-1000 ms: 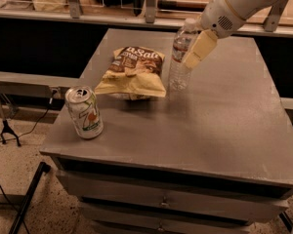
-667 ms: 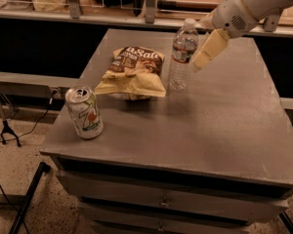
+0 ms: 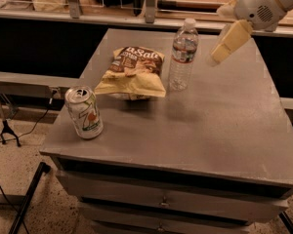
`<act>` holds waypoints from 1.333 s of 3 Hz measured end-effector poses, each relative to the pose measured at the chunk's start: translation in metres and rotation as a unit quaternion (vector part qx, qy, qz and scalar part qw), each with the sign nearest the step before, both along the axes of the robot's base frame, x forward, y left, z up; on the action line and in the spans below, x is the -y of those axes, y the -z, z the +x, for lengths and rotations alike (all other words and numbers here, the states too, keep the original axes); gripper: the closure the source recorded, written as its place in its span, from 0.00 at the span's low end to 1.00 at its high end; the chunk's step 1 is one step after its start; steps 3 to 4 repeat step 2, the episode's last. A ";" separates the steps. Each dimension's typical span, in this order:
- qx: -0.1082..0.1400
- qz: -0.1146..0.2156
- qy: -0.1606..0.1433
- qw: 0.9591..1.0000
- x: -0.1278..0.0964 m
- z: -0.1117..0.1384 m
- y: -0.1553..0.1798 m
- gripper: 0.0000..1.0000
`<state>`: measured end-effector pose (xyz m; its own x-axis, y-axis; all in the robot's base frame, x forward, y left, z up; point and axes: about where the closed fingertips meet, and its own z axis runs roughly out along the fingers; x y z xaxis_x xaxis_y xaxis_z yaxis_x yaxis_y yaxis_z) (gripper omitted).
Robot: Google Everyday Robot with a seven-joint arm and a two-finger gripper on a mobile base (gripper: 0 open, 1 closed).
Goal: Move water bottle near brown chip bag
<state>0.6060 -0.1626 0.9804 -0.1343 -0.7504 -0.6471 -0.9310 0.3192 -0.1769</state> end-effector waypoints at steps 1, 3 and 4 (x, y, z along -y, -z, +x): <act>-0.005 -0.020 0.037 0.999 0.021 -0.005 -0.003 0.00; -0.006 -0.020 0.039 0.999 0.022 -0.004 -0.002 0.00; -0.006 -0.020 0.039 0.999 0.022 -0.004 -0.002 0.00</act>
Offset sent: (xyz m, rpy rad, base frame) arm -0.0039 -0.0176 0.0024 -0.0327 0.0072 -0.0612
